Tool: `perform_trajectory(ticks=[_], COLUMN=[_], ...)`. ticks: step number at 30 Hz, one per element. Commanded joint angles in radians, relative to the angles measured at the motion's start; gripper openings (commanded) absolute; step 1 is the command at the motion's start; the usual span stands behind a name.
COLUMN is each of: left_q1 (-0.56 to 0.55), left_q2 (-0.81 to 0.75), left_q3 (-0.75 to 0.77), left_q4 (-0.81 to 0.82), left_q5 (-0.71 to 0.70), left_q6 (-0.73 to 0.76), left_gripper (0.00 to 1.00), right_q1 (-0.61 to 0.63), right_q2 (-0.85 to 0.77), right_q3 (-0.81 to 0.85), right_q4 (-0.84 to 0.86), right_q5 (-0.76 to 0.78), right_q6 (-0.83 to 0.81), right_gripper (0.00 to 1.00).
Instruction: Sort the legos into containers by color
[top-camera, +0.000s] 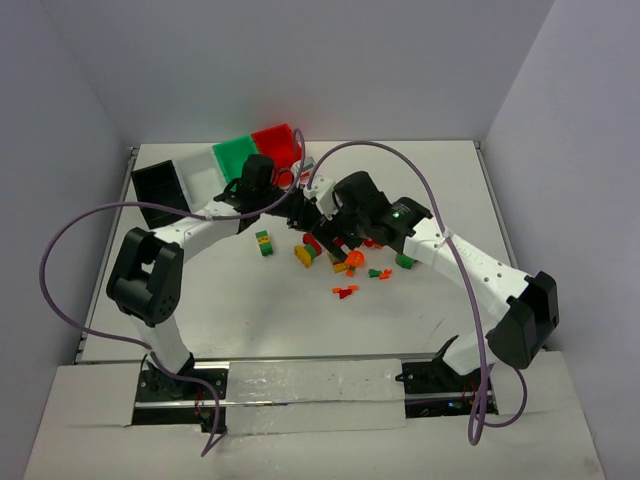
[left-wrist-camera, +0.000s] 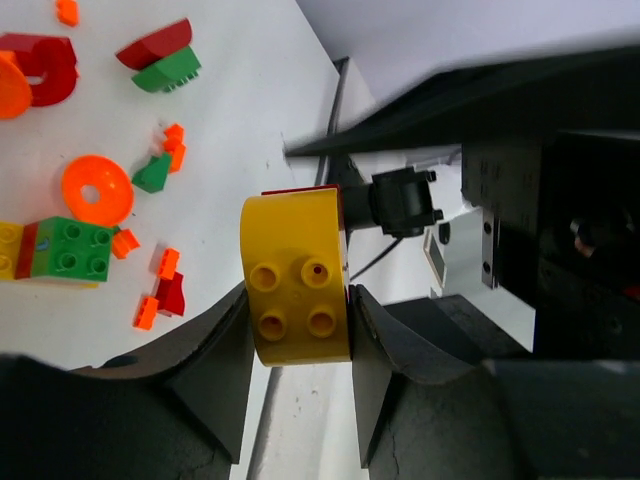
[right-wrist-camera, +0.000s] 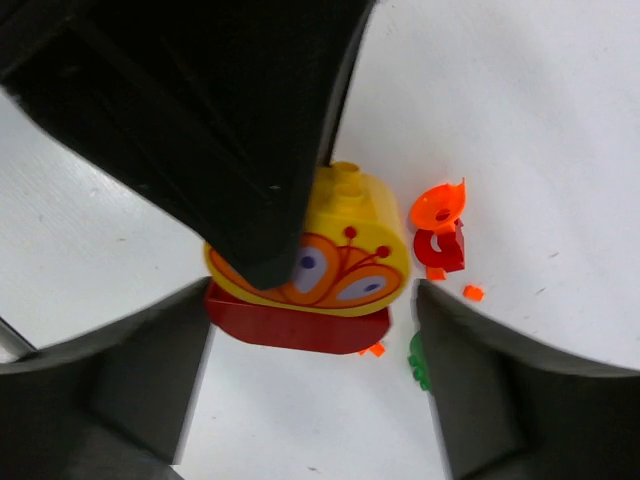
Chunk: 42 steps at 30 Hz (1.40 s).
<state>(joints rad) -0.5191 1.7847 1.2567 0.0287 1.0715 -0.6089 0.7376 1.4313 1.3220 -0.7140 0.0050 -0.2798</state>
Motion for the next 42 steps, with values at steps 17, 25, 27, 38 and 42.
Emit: perform_trajectory(ticks=[17, 25, 27, 38, 42], left_q1=[0.172, 0.172, 0.172, 0.172, 0.171], left_q2=[-0.157, -0.270, -0.276, -0.281, -0.280], left_q3=[-0.162, -0.220, -0.230, -0.279, -0.293], left_q4=[0.363, 0.402, 0.429, 0.626, 0.722], left_q5=[0.177, 0.110, 0.119, 0.161, 0.169], left_q6=[-0.147, -0.099, -0.119, -0.277, -0.341], left_gripper=[0.00, 0.00, 0.00, 0.00, 0.00], right_q1=[-0.238, -0.345, -0.344, -0.336, -0.333], right_q2=[-0.126, 0.029, 0.038, 0.066, 0.098], right_q3=[0.053, 0.095, 0.083, 0.057, 0.083], right_q4=[0.009, 0.152, 0.232, 0.423, 0.362], right_q5=[-0.644, -1.099, -1.126, -1.154, -1.132], right_q6=[0.193, 0.437, 0.489, 0.583, 0.537], right_gripper=[1.00, 1.00, 0.99, 0.83, 0.82])
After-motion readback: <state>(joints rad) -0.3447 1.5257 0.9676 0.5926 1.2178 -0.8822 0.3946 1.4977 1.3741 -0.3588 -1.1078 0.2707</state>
